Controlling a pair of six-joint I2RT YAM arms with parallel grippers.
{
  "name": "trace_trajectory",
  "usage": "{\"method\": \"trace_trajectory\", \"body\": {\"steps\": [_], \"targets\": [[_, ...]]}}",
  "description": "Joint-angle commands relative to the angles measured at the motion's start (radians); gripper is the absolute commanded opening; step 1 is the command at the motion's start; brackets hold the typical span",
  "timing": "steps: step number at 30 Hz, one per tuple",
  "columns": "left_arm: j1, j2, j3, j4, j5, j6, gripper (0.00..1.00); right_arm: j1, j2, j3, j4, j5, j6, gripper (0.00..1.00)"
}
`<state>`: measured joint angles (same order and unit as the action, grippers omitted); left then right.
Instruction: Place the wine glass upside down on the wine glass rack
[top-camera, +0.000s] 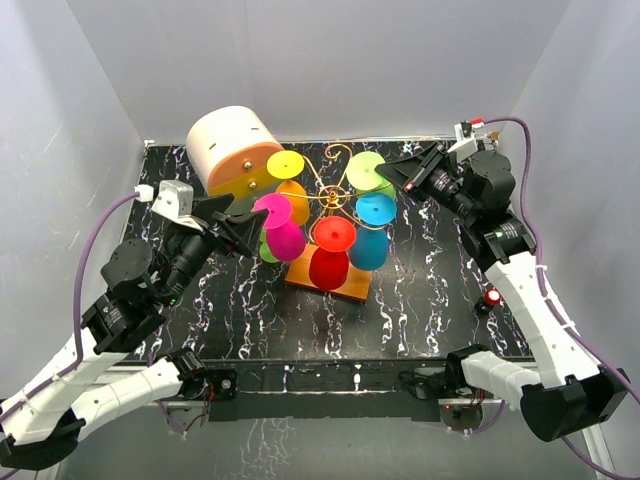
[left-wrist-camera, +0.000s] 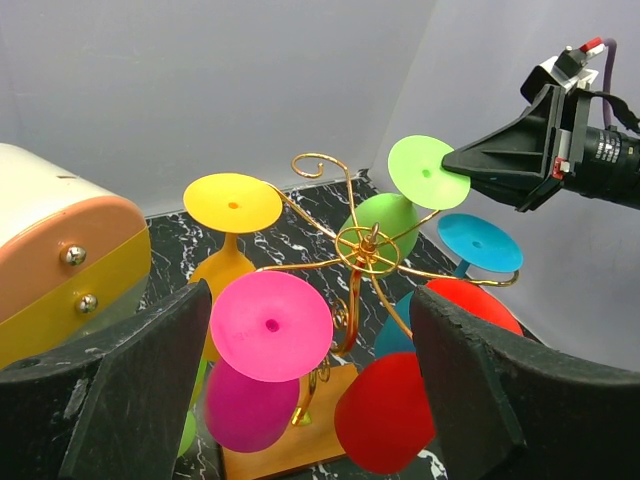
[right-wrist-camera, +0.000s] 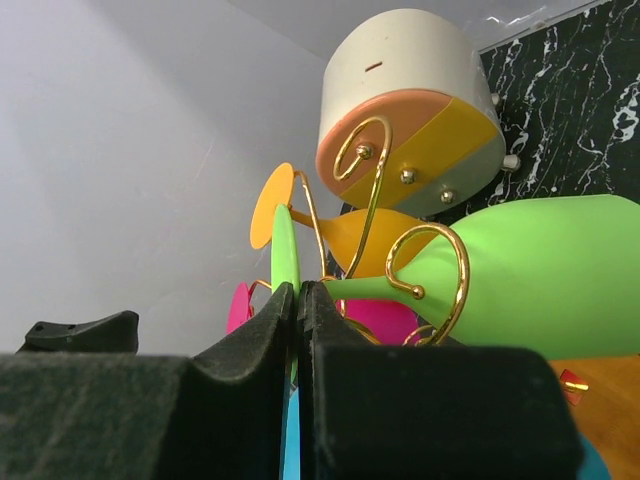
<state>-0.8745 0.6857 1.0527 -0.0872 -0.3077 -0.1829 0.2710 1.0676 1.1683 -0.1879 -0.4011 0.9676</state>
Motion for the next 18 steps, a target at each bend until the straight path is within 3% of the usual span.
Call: {"method": "trace_trajectory", "body": {"steps": [1,6,18], "targets": [[-0.006,0.006,0.012,0.015,-0.014,0.012,0.79,0.002,-0.040,0.019,-0.018,0.054,-0.040,0.00],[-0.005,0.006,0.015,0.010,-0.023,0.011,0.79,0.002,-0.066,0.042,-0.094,0.156,-0.094,0.00],[-0.005,-0.001,0.013,0.001,-0.046,0.007,0.79,0.002,-0.058,0.057,-0.088,0.225,-0.104,0.00]]}}
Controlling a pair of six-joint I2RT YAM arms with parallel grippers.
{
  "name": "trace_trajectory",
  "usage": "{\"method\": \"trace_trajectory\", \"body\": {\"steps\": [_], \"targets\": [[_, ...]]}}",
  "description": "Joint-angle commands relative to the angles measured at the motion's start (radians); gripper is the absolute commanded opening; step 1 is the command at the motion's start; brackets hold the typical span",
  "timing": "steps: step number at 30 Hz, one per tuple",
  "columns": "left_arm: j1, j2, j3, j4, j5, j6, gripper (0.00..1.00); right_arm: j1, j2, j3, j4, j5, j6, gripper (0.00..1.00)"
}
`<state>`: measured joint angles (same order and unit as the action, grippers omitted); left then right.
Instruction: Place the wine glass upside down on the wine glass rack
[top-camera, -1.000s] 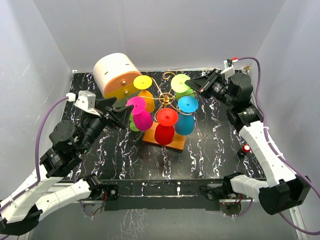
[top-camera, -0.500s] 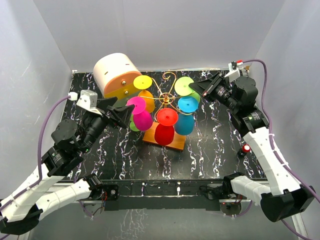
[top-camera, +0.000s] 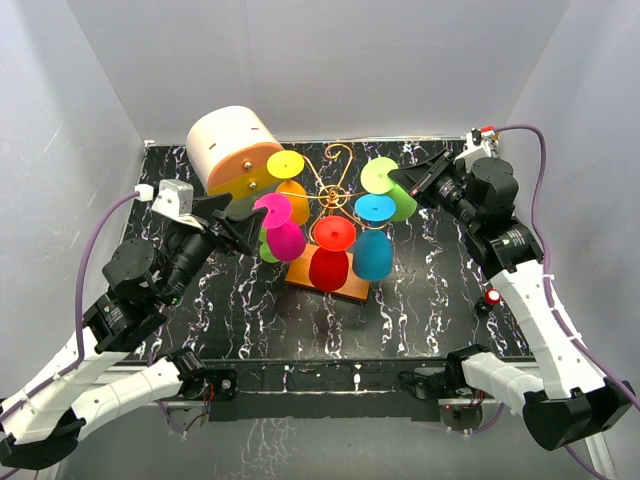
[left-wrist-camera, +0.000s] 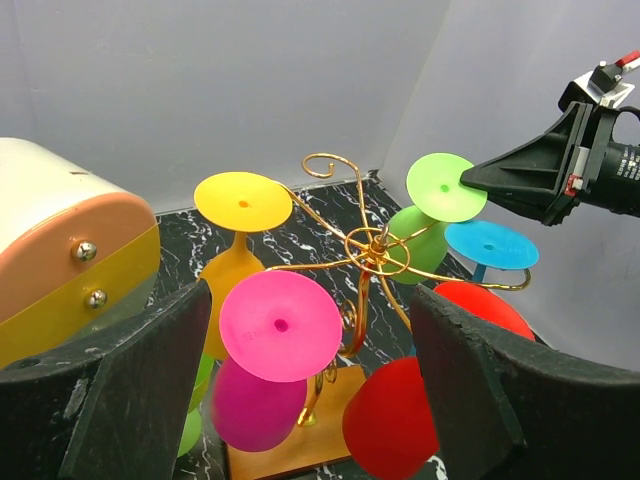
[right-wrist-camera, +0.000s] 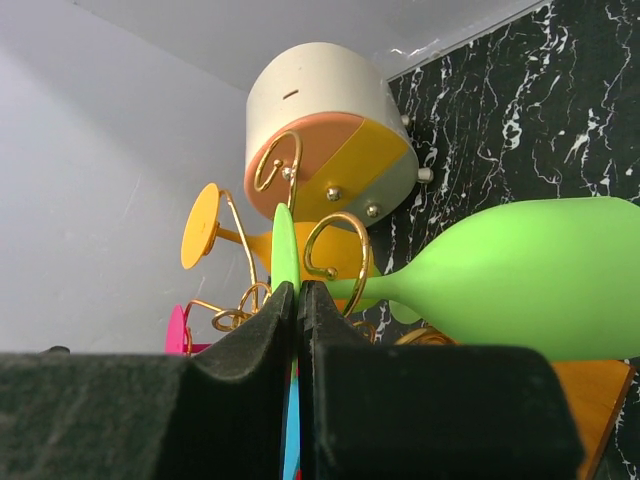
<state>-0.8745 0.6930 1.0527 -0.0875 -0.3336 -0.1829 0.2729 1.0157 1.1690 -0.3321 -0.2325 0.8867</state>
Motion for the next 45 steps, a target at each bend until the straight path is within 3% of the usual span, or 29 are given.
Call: {"method": "trace_trajectory", "body": {"steps": [1,35,39,45], "targets": [[-0.006,-0.010,0.014,0.001,-0.022,0.007,0.79,0.000,-0.003,0.059,0.058,0.059,-0.022,0.00],[-0.006,-0.026,0.002,-0.018,-0.056,0.010,0.79,0.000,0.085,0.087,0.118,0.060,0.007,0.01],[-0.005,-0.027,0.000,-0.015,-0.059,0.011,0.80,-0.001,0.092,0.093,0.115,0.066,-0.006,0.08],[-0.006,-0.036,-0.007,-0.003,-0.053,0.008,0.80,0.000,0.113,0.112,0.084,0.069,-0.029,0.28]]}}
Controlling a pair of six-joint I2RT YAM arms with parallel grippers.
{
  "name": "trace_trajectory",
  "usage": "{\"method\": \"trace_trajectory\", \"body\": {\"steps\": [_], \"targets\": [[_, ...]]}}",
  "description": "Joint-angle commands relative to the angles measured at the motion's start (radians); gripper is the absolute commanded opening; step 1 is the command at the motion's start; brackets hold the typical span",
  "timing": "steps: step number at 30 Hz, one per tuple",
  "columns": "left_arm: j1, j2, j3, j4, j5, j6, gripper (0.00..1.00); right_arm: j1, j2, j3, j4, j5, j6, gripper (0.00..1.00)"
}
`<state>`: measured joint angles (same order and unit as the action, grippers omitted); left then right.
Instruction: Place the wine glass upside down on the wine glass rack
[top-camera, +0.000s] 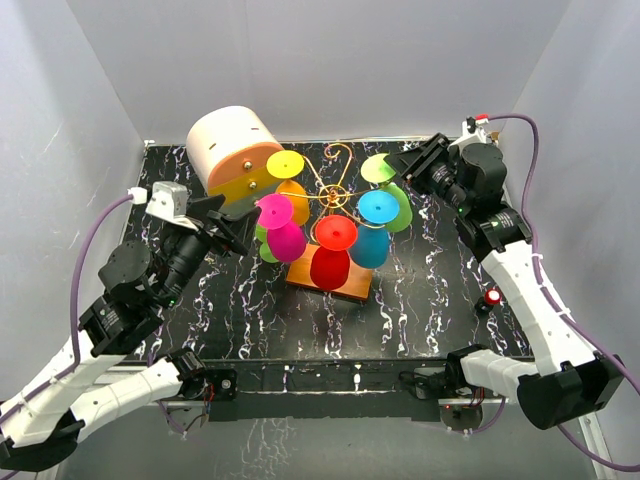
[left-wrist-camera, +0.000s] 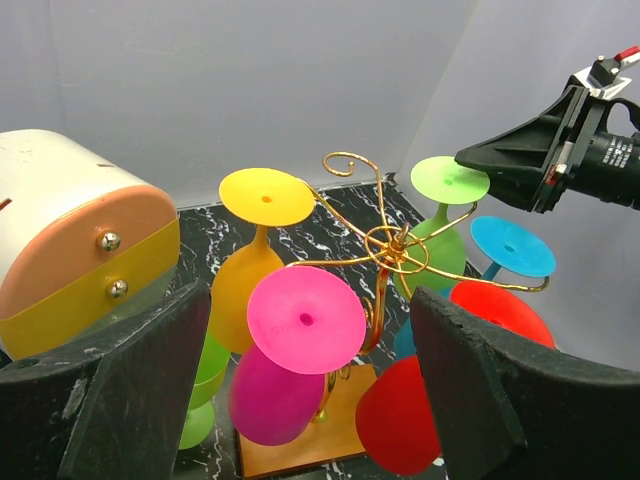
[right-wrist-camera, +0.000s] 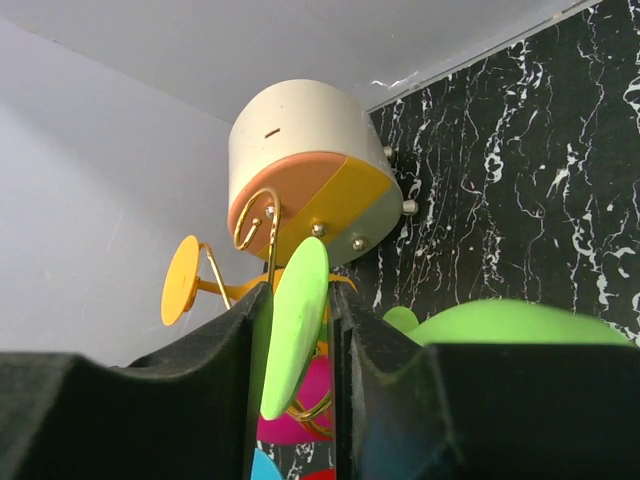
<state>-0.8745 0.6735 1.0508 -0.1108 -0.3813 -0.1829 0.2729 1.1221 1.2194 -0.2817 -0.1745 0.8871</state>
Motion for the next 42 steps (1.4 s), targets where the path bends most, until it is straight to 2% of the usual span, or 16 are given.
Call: {"method": "trace_trajectory", "body": {"steps": [1,7,15,19,21,22,23,27,29,32,35,37,39,42], "targets": [[-0.006,-0.019,-0.006,0.018,-0.006,0.008,0.80,0.000,0.005,0.060,0.033,0.013,-0.029,0.31],[-0.006,-0.013,-0.015,-0.007,-0.025,0.048,0.79,0.000,0.004,0.071,0.021,0.027,-0.073,0.46],[-0.006,0.003,-0.071,-0.055,-0.163,0.094,0.76,0.000,-0.017,0.060,0.001,0.071,-0.125,0.67],[-0.005,0.030,-0.108,-0.101,-0.384,0.081,0.81,0.000,-0.030,0.059,-0.020,0.104,-0.128,0.70],[-0.005,0.043,-0.121,-0.127,-0.429,0.052,0.87,0.000,-0.054,0.055,-0.027,0.135,-0.130,0.70],[-0.006,0.049,-0.123,-0.148,-0.453,0.029,0.96,0.000,-0.065,0.055,-0.031,0.155,-0.131,0.70],[-0.005,0.057,-0.127,-0.166,-0.478,0.008,0.98,-0.001,-0.078,0.057,-0.037,0.173,-0.135,0.70],[-0.004,0.090,-0.136,-0.258,-0.624,-0.113,0.98,0.000,-0.117,0.083,-0.074,0.243,-0.152,0.71],[0.000,0.103,-0.142,-0.302,-0.654,-0.173,0.98,0.000,-0.134,0.095,-0.088,0.263,-0.161,0.71],[0.013,0.098,-0.184,-0.291,-0.609,-0.213,0.98,0.000,-0.158,0.104,-0.102,0.280,-0.162,0.71],[0.070,0.106,-0.208,-0.300,-0.490,-0.283,0.93,0.000,-0.178,0.099,-0.110,0.287,-0.159,0.71],[0.160,0.133,-0.205,-0.318,-0.361,-0.337,0.90,0.000,-0.189,0.098,-0.115,0.292,-0.157,0.71],[0.306,0.179,-0.204,-0.325,-0.201,-0.377,0.88,0.000,-0.198,0.093,-0.119,0.291,-0.155,0.71],[0.476,0.245,-0.203,-0.292,0.098,-0.410,0.87,0.001,-0.208,0.089,-0.121,0.283,-0.155,0.71]]}}
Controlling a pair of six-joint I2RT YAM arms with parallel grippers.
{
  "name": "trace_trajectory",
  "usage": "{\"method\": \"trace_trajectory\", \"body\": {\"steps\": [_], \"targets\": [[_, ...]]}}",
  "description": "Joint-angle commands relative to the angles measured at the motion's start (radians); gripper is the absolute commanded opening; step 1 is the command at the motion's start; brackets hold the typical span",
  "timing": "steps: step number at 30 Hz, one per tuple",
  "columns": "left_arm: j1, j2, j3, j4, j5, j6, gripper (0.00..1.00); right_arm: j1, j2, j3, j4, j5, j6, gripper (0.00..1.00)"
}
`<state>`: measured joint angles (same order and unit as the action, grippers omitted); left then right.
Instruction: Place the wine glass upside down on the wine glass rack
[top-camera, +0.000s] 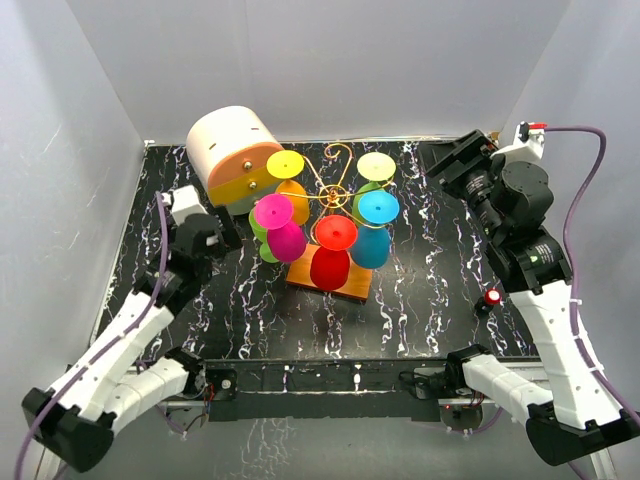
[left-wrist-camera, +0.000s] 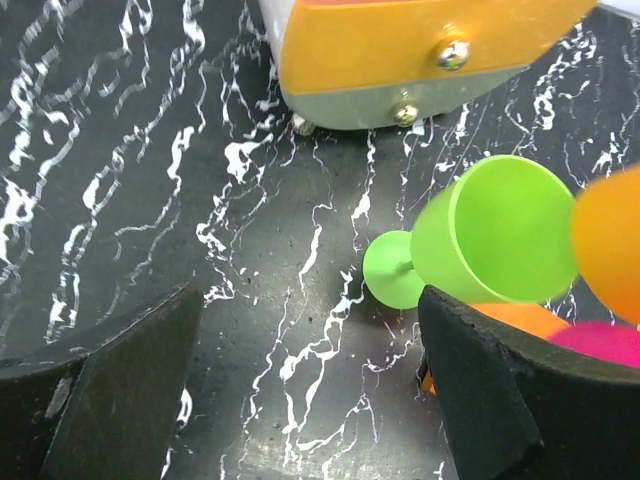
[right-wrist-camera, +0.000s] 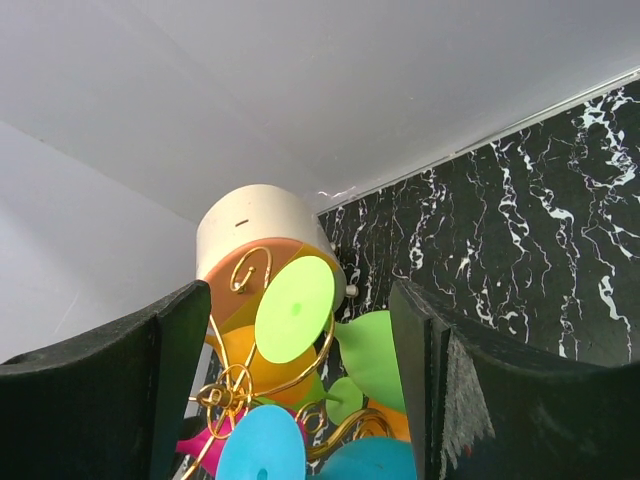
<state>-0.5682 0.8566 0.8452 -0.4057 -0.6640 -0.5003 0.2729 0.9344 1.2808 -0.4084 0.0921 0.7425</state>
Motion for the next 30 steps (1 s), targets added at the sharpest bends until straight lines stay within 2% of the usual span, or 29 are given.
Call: {"method": "trace_trajectory", "body": {"steps": [1,4,20,26,30], "targets": [[0.208,0.087,0.008,0.020,0.461,-0.097,0.86,-0.001,-0.022,0.026,0.005,0.012,-0.009,0.71],[0.266,0.168,0.047,0.042,0.593,-0.104,0.82,-0.001,-0.027,0.023,-0.003,0.004,-0.006,0.71],[0.296,0.330,0.163,0.096,0.647,-0.076,0.72,0.000,-0.055,-0.014,0.002,-0.002,0.008,0.71],[0.305,0.441,0.249,0.014,0.655,-0.014,0.59,0.000,-0.063,-0.015,-0.002,0.002,0.007,0.71],[0.310,0.475,0.282,-0.015,0.671,0.025,0.42,0.000,-0.071,-0.021,0.005,-0.001,0.008,0.71]]}}
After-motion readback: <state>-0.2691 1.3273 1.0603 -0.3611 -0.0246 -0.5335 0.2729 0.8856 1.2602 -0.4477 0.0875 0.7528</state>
